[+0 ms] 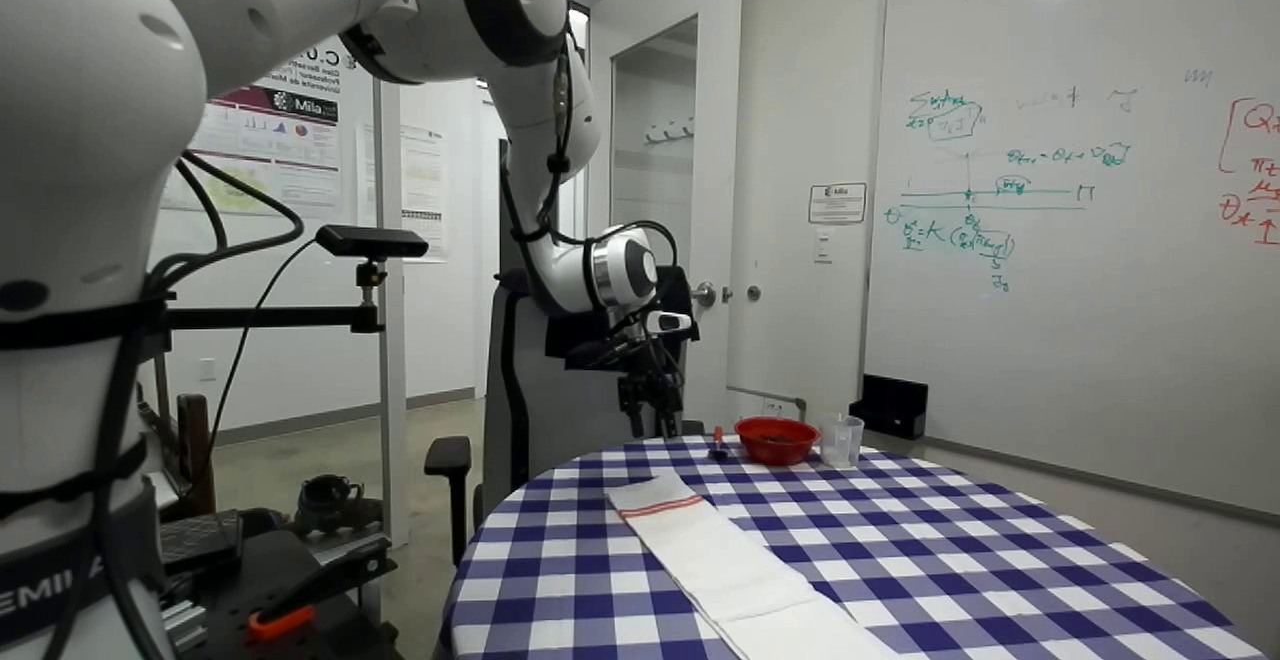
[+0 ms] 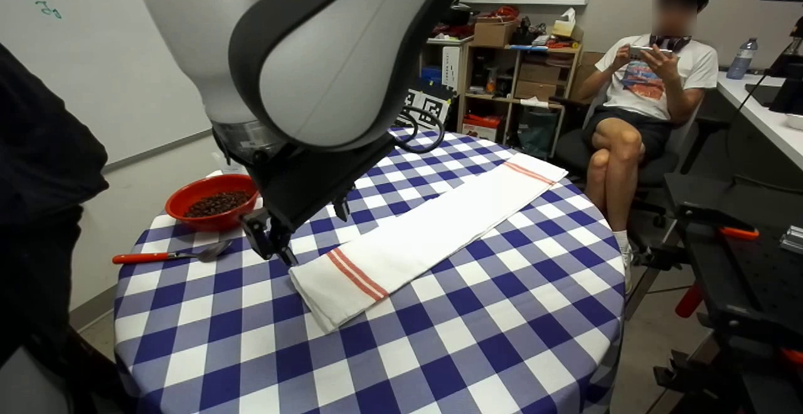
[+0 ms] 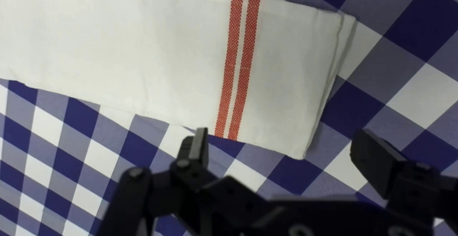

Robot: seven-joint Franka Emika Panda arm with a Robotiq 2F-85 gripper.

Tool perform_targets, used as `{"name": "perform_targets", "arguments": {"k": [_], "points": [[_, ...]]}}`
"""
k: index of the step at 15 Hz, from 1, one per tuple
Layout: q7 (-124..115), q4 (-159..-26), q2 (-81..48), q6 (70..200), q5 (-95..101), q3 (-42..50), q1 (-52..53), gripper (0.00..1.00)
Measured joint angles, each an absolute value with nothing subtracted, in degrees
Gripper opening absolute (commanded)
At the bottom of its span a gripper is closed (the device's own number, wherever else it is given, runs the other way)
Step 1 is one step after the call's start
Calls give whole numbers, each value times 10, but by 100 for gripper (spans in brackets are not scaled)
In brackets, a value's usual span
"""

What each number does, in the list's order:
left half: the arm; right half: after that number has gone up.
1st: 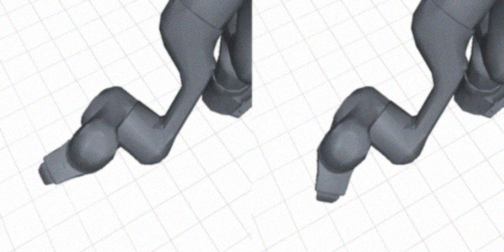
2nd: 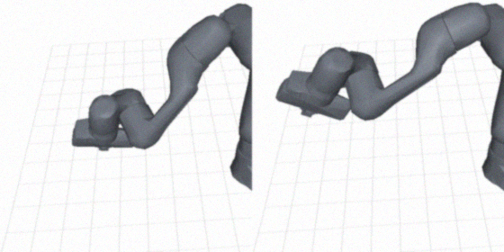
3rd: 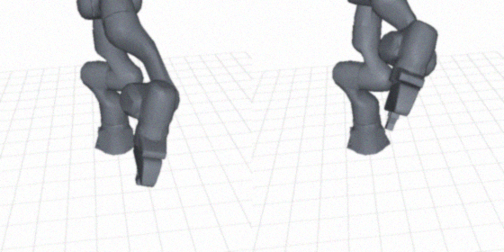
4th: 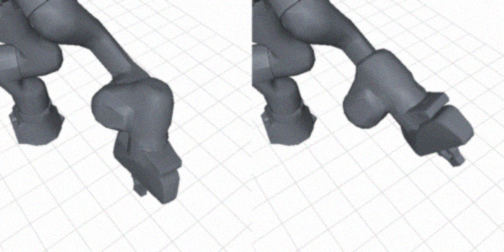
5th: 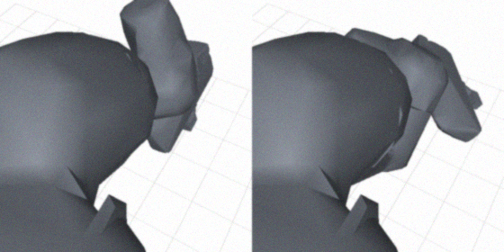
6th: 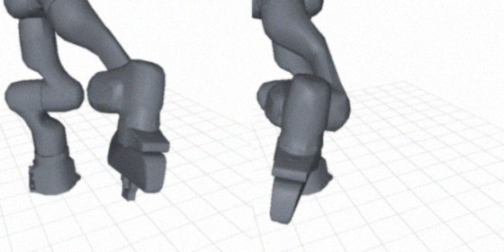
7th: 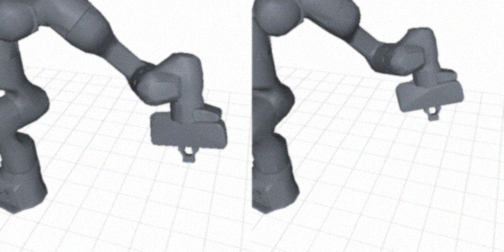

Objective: Fold the towel on the table.

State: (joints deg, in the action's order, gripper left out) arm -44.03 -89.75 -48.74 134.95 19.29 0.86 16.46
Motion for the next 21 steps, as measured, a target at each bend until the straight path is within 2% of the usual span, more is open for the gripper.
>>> {"name": "perform_targets", "arguments": {"k": [12, 21], "points": [[-441, -777, -605, 1341, 192, 48, 207, 100], [-464, -700, -658, 1283, 192, 77, 231, 100]]}}
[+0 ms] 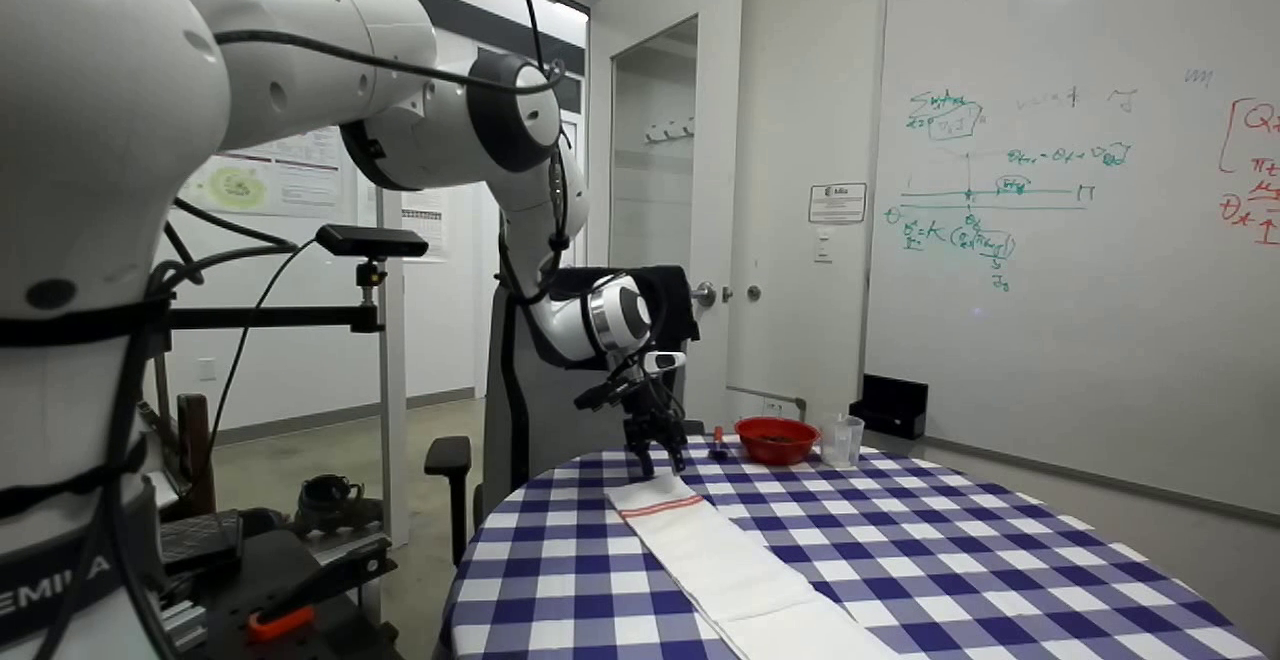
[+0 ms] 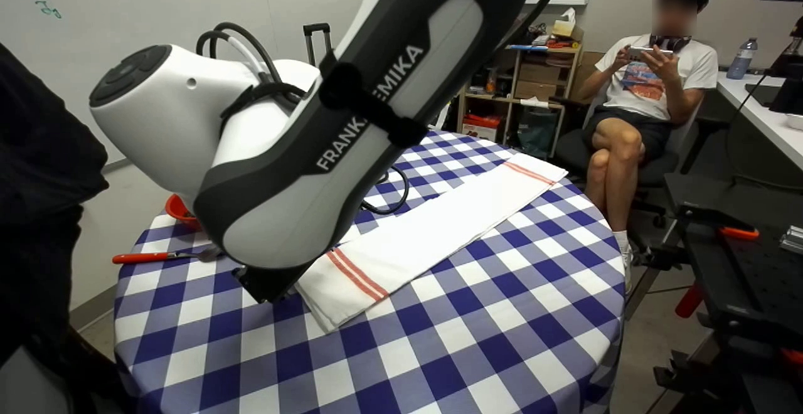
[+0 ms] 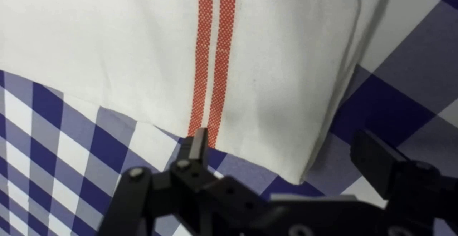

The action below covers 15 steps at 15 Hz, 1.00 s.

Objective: Fold the towel on the table.

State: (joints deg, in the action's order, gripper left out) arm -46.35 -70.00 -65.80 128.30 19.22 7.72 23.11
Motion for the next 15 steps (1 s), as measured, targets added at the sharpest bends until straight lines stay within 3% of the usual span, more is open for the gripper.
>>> {"name": "perform_targets", "arguments": {"k": [5, 6, 8, 15], "points": [[-464, -670, -680, 1261, 191, 77, 231, 97], [-464, -665, -683, 1257, 190, 77, 231, 79], [-464, -656, -686, 1250, 188, 77, 230, 72], [-464, -637, -695, 1244, 183, 77, 230, 19]]}}
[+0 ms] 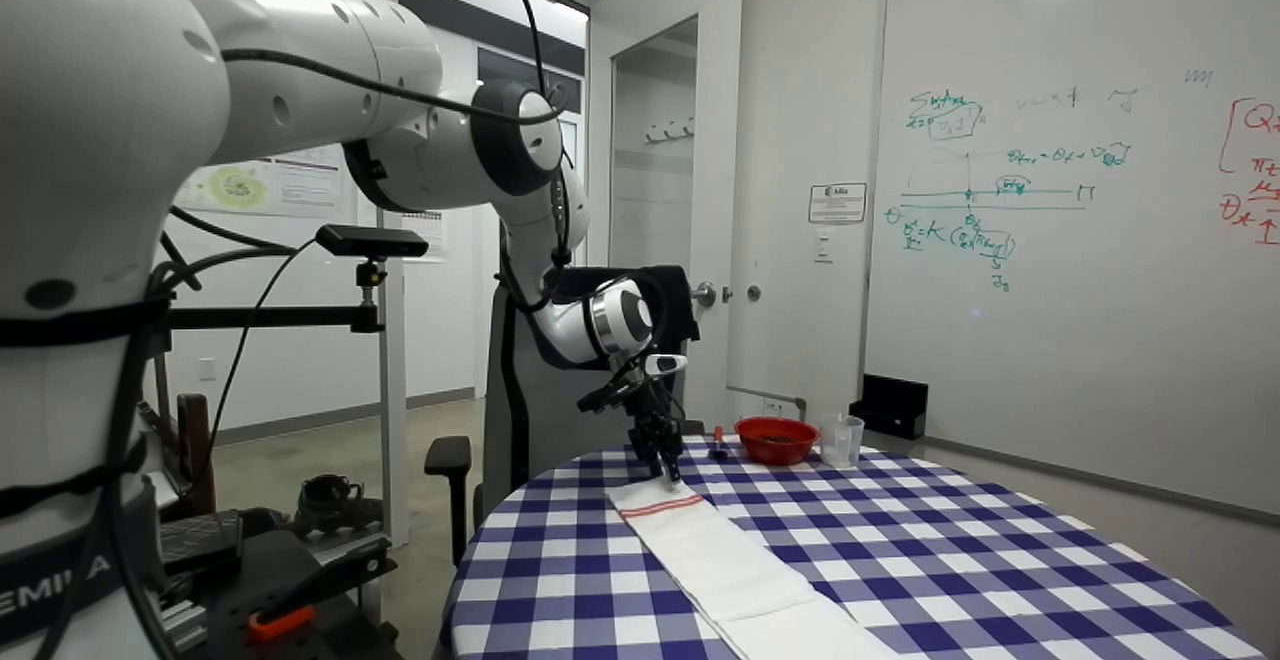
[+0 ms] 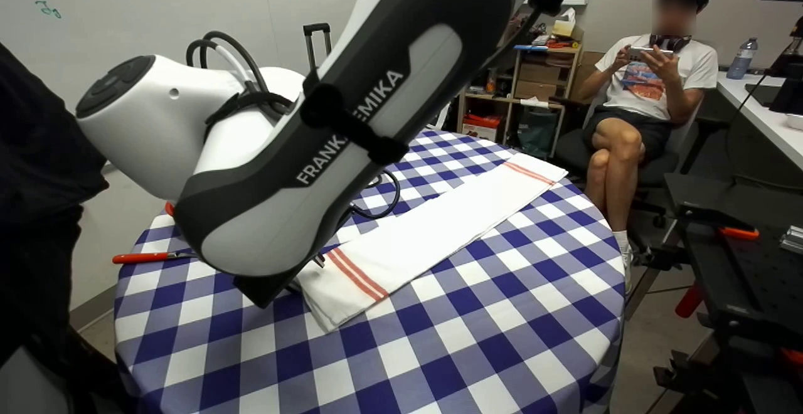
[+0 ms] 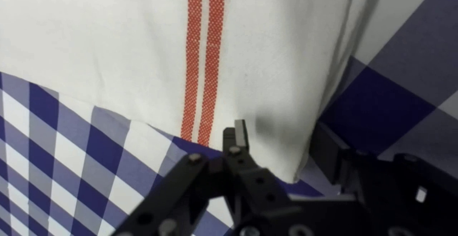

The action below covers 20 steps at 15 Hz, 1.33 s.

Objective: Fold the towel on the table.

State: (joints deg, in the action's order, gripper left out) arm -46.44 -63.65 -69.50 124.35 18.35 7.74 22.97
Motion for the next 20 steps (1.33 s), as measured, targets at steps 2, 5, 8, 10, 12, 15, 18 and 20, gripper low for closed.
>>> {"name": "perform_targets", "arguments": {"k": [2, 5, 8, 10, 12, 15, 18, 20], "points": [[-464, -635, -695, 1243, 182, 77, 230, 4], [-464, -633, -699, 1243, 181, 77, 230, 0], [-464, -628, -702, 1243, 181, 77, 230, 1], [-464, -624, -702, 1245, 181, 76, 230, 1], [-464, -619, -700, 1250, 181, 74, 231, 1], [-464, -613, -689, 1261, 181, 71, 236, 1], [-464, -610, -667, 1271, 181, 71, 242, 1], [-464, -610, -651, 1273, 182, 71, 245, 1]]}}
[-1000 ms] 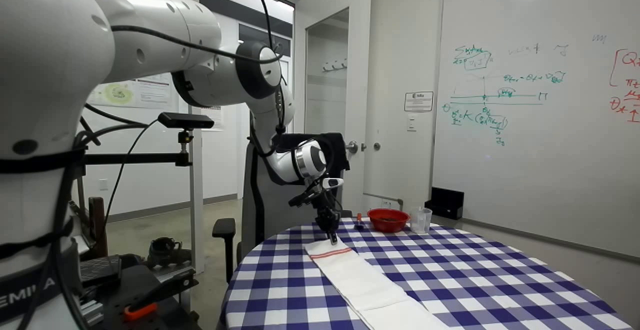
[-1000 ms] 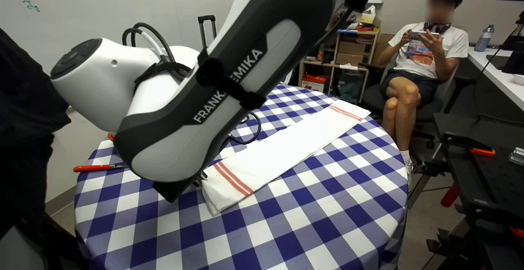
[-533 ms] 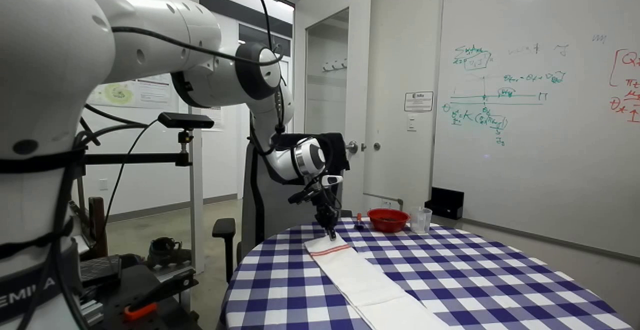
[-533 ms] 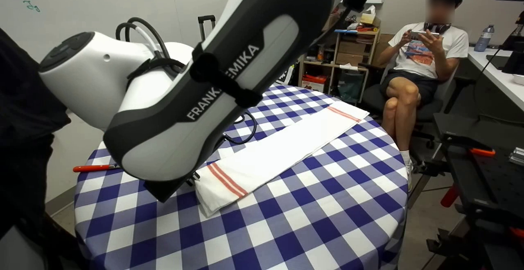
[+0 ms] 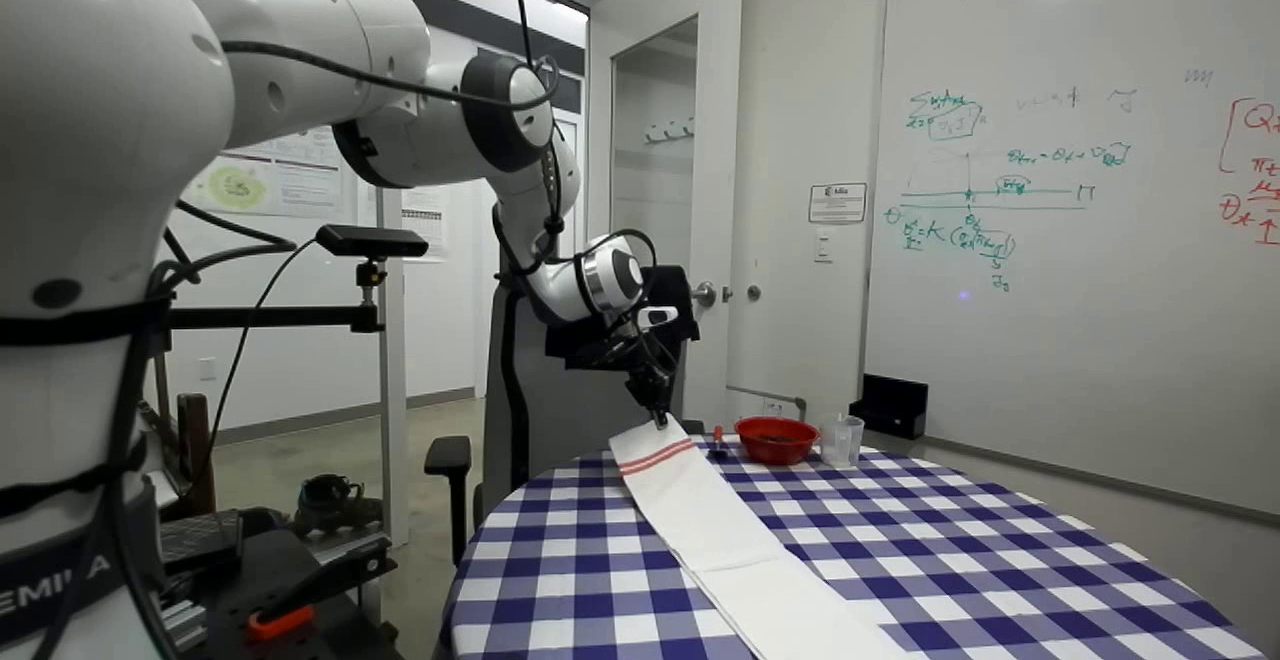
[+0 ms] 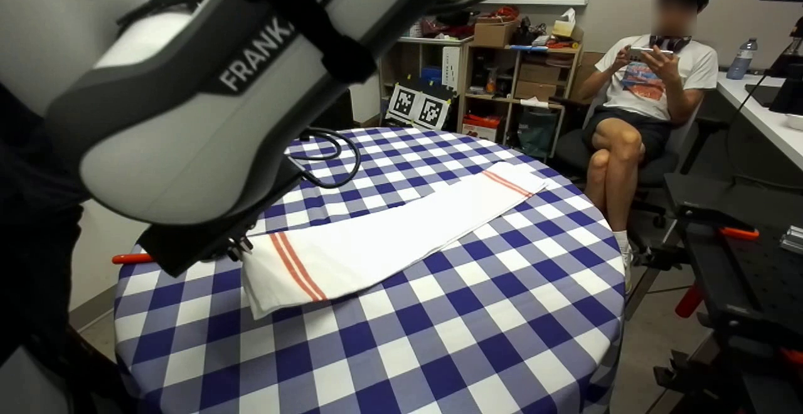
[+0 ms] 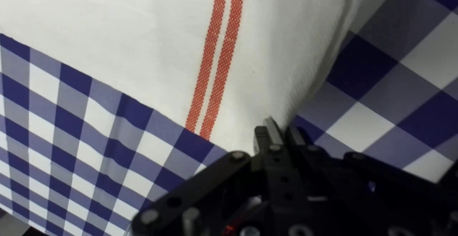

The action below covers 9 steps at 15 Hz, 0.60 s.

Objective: Fold the towel on the table.

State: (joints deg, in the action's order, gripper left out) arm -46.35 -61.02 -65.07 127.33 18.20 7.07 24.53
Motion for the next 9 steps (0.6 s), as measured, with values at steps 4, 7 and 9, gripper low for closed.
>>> {"name": "perform_targets", "arguments": {"k": [4, 7, 9], "points": [[-459, -611, -619, 1273, 186, 71, 251, 1], [-445, -615, -596, 1273, 186, 70, 252, 1], [-424, -620, -581, 1273, 186, 68, 251, 1]]}}
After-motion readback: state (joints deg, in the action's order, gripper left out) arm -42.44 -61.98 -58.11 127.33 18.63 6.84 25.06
